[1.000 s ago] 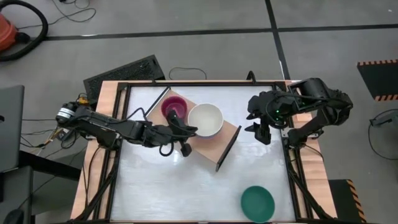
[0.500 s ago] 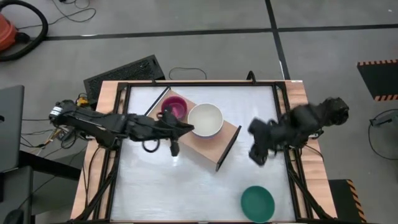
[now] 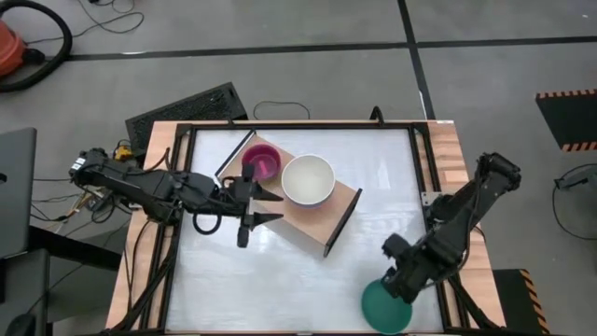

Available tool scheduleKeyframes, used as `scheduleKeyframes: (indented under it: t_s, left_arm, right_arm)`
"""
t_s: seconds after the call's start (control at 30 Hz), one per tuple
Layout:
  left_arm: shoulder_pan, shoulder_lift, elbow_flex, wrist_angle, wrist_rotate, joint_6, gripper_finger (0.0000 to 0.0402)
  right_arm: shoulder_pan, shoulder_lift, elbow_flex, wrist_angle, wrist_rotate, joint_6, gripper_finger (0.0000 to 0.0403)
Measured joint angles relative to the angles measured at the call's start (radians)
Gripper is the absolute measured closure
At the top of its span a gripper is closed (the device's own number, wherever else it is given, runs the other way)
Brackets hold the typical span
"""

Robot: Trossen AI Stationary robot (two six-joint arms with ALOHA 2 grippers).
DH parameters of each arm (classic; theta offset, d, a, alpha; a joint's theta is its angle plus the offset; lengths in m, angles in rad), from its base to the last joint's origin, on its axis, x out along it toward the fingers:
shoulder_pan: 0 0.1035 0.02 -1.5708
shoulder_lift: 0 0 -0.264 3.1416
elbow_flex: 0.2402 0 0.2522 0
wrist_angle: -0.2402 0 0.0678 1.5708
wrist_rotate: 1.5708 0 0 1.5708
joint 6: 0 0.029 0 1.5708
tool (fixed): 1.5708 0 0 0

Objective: Place and stack bowls onto a shelf
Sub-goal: Stack the large dark green bowl on the top of the large white bowl on the shelf

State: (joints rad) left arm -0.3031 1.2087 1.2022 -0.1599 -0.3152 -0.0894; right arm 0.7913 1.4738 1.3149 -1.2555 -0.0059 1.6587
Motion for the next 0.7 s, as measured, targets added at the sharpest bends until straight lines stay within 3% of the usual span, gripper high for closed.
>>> scheduleKeyframes:
  t_s: [0.23, 0.7]
  left_arm:
    - [0.0, 0.0, 0.0, -0.011, -0.003, -0.065, 0.0189]
    - [0.0, 0.001, 0.0, -0.077, -0.004, -0.134, 0.0186]
  right_arm:
    - [0.074, 0.0, -0.177, 0.281, -0.008, 0.12, 0.0158]
    - [0.129, -0.001, -0.385, 0.462, -0.069, 0.188, 0.0171]
